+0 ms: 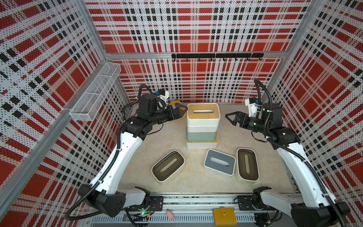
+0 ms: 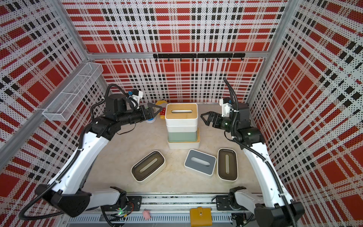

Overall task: Stack the tissue boxes
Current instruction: Adjust the tissue box on the tissue box, then pick up the tissue box from the center of the board.

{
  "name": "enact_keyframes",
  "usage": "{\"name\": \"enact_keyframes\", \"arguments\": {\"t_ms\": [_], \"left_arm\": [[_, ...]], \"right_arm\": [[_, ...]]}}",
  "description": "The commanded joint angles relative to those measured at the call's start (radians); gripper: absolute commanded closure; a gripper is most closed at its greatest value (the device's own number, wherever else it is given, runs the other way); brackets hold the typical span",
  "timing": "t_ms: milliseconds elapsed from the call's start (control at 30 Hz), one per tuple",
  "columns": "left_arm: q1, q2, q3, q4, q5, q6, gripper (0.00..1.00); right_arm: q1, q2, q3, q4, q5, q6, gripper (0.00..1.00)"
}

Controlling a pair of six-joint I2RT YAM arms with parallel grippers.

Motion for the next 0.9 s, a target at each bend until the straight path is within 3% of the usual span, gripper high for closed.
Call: {"name": "enact_keyframes", "arguments": {"t_ms": [0,133,300,533,867], "left_arm": [[0.014,-0.155,-0.185,0.179,-0.083,0.043,0.01],[0.033,-0.352,-0.436,0.338,-0.127,0.064,0.01],[0.108,-0.477,-0.567,0.320,-0.082,0.086,0.01],[0.152,-0.559,-0.661,0.280,-0.033,0.087,0.01],[0.158,-0.595,-0.715,0.234,-0.005,0.104,0.01]], "right_arm": [[0.032,-0.044,-0.140,-0.109,0.082,-0.028,0.00],[0.062,-0.102,-0.324,-0.063,0.106,-0.004,0.00],[0.081,-0.077,-0.431,0.032,0.099,0.001,0.00],[0.081,-0.035,-0.547,0.164,0.114,0.033,0.00],[0.063,0.042,-0.573,0.221,0.195,0.049,0.00]]}}
